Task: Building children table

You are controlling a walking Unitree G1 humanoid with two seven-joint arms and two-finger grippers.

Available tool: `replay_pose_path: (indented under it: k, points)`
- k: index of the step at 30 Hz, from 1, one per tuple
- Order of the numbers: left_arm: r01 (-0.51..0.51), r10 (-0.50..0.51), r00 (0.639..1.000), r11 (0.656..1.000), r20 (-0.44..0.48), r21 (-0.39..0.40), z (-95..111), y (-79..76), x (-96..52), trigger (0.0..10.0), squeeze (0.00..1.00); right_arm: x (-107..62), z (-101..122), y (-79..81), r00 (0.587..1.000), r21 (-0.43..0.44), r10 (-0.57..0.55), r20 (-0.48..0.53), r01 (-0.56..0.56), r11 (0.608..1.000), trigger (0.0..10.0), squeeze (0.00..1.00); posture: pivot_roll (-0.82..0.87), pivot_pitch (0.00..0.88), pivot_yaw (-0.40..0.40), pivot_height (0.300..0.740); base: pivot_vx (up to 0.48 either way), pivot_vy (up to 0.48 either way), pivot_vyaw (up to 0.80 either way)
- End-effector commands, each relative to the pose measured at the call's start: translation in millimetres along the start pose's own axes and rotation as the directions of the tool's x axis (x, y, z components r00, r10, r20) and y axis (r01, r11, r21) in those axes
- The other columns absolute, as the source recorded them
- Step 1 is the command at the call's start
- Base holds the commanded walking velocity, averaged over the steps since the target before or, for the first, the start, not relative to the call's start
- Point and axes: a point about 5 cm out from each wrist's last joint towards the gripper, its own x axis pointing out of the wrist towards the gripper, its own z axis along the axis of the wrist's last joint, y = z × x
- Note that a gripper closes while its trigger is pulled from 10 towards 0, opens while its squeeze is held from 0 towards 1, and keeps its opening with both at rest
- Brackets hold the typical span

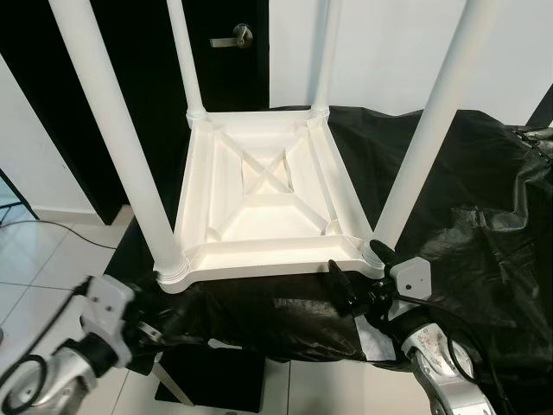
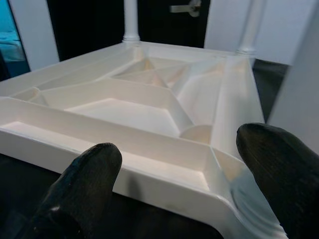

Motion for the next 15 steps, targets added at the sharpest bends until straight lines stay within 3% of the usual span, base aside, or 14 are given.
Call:
replay_pose_path:
  k: [1, 2, 7, 8, 9, 15]
  points:
    - [-0.031, 0.031, 1.0, 0.999, 0.002, -0.03, -0.1, 3.9, 0.6, 10.0, 0.0, 0.5, -3.0, -0.7, 1.0, -0.002, 0.011, -0.02, -0.011, 1.0, 10.0, 0.0, 0.12, 0.0, -0.044, 0.74, 0.0, 0.0, 0.0]
    - [-0.091, 0.095, 0.995, 0.993, 0.04, -0.078, 4.8, 8.4, 5.7, 10.0, 0.0, 1.4, -2.5, -1.6, 1.0, -0.003, 0.013, -0.019, -0.013, 1.0, 10.0, 0.0, 0.12, 0.0, -0.045, 0.74, 0.0, 0.0, 0.0]
    - [-0.165, 0.17, 0.982, 0.984, 0.084, -0.063, 11.2, 10.6, 14.9, 10.0, 0.0, 2.3, -2.0, -1.4, 1.0, -0.007, 0.014, -0.018, -0.014, 1.0, 10.0, 0.0, 0.12, 0.0, -0.042, 0.74, 0.0, 0.0, 0.0]
    - [-0.186, 0.192, 0.976, 0.98, 0.1, -0.069, 13.0, 9.9, 19.0, 10.0, 0.11, 2.6, -1.9, -1.3, 1.0, -0.009, 0.014, -0.018, -0.015, 1.0, 10.0, 0.0, 0.12, 0.0, -0.041, 0.74, 0.0, 0.0, 0.0]
    - [-0.218, 0.227, 0.967, 0.972, 0.112, -0.084, 15.1, 10.0, 23.7, 10.0, 0.47, 2.8, -1.7, -1.1, 1.0, -0.009, 0.014, -0.017, -0.014, 1.0, 10.0, 0.0, 0.11, 0.0, -0.039, 0.74, 0.0, 0.0, 0.0]
    - [-0.272, 0.287, 0.945, 0.956, 0.154, -0.115, 24.2, 8.5, 36.8, 10.0, 0.45, 3.2, -1.6, -1.2, 1.0, -0.012, 0.008, -0.017, -0.008, 1.0, 10.0, 0.0, 0.11, 0.0, -0.032, 0.74, 0.0, 0.0, 0.0]
